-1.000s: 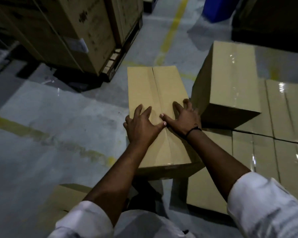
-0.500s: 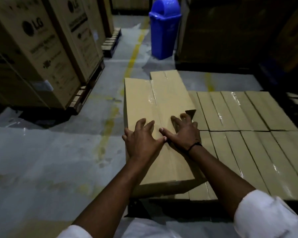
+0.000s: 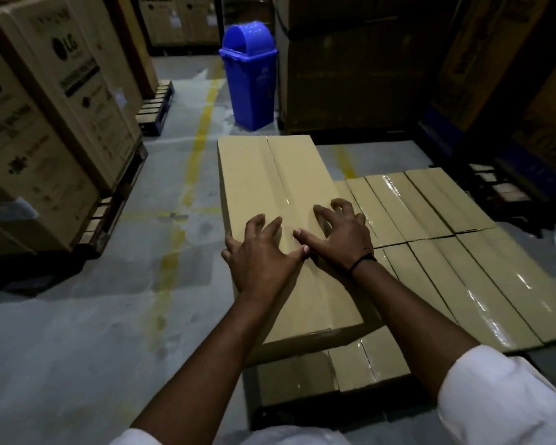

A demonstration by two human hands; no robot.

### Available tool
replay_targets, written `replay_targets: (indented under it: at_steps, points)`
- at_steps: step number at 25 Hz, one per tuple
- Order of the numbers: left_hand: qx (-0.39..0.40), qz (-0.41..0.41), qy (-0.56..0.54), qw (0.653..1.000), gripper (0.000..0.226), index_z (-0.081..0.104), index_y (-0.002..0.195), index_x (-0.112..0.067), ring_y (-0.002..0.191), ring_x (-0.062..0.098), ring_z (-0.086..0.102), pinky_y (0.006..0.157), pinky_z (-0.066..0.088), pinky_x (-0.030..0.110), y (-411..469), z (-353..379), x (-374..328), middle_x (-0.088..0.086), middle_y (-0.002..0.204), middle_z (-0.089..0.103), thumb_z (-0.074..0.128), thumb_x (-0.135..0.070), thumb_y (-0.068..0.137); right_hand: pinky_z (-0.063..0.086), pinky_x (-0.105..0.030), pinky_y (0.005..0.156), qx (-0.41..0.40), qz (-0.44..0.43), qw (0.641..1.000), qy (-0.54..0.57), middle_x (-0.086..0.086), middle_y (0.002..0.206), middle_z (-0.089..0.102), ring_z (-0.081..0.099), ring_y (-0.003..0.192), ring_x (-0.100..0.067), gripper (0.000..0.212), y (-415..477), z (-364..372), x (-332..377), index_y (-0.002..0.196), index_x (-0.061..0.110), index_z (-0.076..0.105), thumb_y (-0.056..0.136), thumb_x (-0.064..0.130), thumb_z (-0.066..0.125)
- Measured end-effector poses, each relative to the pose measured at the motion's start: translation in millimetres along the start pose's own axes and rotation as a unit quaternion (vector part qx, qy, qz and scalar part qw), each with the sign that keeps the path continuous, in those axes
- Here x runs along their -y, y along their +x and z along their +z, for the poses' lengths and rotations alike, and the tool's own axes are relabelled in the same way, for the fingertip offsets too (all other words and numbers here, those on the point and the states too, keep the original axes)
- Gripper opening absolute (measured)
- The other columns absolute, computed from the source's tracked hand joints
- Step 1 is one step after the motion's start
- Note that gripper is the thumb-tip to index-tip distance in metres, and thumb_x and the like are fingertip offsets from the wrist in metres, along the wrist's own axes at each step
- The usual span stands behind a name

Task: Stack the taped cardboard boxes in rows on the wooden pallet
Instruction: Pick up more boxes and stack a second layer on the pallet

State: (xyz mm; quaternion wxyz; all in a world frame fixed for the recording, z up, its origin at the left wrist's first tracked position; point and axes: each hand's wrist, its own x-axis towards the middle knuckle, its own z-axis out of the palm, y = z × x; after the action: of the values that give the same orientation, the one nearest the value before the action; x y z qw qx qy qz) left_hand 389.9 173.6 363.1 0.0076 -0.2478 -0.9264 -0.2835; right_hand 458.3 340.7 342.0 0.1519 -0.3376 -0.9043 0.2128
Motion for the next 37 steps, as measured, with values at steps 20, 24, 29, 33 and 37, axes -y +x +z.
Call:
replay_targets:
  at_steps: [20, 24, 29, 33, 37]
  points:
    - [0.12, 0.069, -0.062, 0.988, 0.079, 0.05, 0.146, -0.045, 0.144, 0.036, 0.028, 0.111, 0.036, 0.054, 95, 188, -151, -0.013, 0.159, 0.035, 0.062, -0.08, 0.077, 0.044, -0.055, 0.105, -0.014, 0.123, 0.991, -0.054, 0.0, 0.158, 0.032, 0.037, 0.136, -0.036, 0.082, 115, -50, -202, 0.145, 0.036, 0.053, 0.076, 0.077, 0.068]
    - [0.132, 0.047, -0.059, 0.988, 0.076, 0.05, 0.146, -0.045, 0.146, 0.037, 0.024, 0.115, 0.031, 0.056, 113, 242, -198, -0.014, 0.16, 0.034, 0.063, -0.077, 0.079, 0.041, -0.051, 0.104, -0.003, 0.126, 0.991, -0.047, 0.0, 0.157, 0.033, 0.036, 0.136, -0.035, 0.08, 154, -56, -268, 0.145, 0.036, 0.053, 0.076, 0.075, 0.069]
    - [0.149, -0.001, -0.059, 0.987, 0.074, 0.047, 0.147, -0.047, 0.149, 0.038, 0.021, 0.117, 0.029, 0.06, 125, 316, -225, -0.016, 0.16, 0.03, 0.063, -0.074, 0.08, 0.043, -0.05, 0.103, 0.048, 0.114, 0.991, -0.049, 0.002, 0.157, 0.03, 0.038, 0.131, -0.035, 0.08, 199, -38, -339, 0.144, 0.037, 0.053, 0.077, 0.077, 0.066]
    - [0.146, -0.031, -0.044, 0.988, 0.074, 0.044, 0.148, -0.047, 0.15, 0.038, 0.02, 0.118, 0.027, 0.06, 135, 365, -210, -0.017, 0.161, 0.028, 0.061, -0.075, 0.082, 0.04, -0.046, 0.103, 0.08, 0.081, 0.993, -0.043, 0.002, 0.159, 0.026, 0.037, 0.131, -0.033, 0.081, 225, 7, -368, 0.147, 0.036, 0.051, 0.078, 0.079, 0.059]
    - [0.151, -0.048, -0.039, 0.987, 0.075, 0.042, 0.151, -0.045, 0.151, 0.036, 0.015, 0.119, 0.025, 0.061, 153, 409, -173, -0.014, 0.164, 0.023, 0.064, -0.069, 0.084, 0.036, -0.047, 0.107, 0.104, 0.046, 0.993, -0.037, 0.002, 0.161, 0.023, 0.034, 0.135, -0.034, 0.08, 254, 70, -386, 0.15, 0.036, 0.045, 0.081, 0.074, 0.061]
